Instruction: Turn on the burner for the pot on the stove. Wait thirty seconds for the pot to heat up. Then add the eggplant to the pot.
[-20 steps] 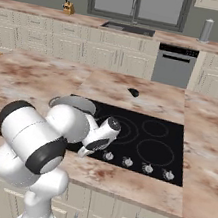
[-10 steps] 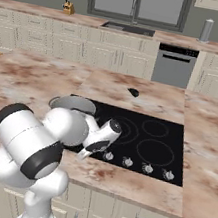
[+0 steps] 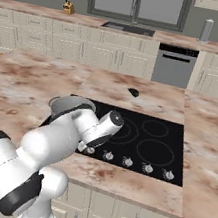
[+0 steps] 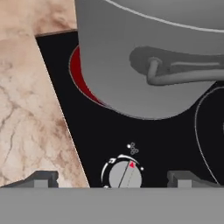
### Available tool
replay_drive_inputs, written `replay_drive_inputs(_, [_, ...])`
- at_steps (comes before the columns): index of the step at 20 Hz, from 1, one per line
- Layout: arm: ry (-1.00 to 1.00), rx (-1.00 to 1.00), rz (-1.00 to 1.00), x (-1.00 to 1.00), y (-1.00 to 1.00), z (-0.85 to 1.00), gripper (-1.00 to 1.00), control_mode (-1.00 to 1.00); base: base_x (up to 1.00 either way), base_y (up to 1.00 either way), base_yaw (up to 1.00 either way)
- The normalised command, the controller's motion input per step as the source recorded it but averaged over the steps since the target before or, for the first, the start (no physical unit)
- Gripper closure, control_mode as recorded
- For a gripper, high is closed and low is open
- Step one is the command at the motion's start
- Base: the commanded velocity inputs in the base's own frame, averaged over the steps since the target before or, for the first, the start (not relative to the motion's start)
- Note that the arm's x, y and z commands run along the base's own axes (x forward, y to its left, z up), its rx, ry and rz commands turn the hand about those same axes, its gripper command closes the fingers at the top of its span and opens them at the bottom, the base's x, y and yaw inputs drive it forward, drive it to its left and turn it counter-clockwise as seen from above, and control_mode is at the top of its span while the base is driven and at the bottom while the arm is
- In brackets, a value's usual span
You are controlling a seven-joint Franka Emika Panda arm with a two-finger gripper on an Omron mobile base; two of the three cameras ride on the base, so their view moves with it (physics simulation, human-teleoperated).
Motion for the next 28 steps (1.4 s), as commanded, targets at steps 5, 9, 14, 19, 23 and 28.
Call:
replay_drive_inputs(5, [0.02, -0.01, 0.0, -0.03, 0.04, 0.21, -1.0, -1.0, 0.0, 0.0, 0.0])
replay_drive_inputs(9, [-0.15, 0.0, -0.04, -0.67, 0.0, 0.82, -1.0, -1.0, 0.0, 0.0, 0.0])
replay_drive_inputs(14, [-0.15, 0.0, -0.06, -1.0, 0.0, 1.0, -1.0, -1.0, 0.0, 0.0, 0.0])
replay_drive_inputs(19, [-0.35, 0.0, -0.1, -1.0, 0.0, 0.78, -1.0, -1.0, 0.0, 0.0, 0.0])
replay_drive_inputs(23, [-0.33, -0.02, -0.11, -0.81, 0.12, 0.87, -1.0, -1.0, 0.0, 0.0, 0.0])
replay_drive_inputs(28, [-0.1, -0.01, -0.02, -0.13, 0.03, 0.22, -1.0, -1.0, 0.0, 0.0, 0.0])
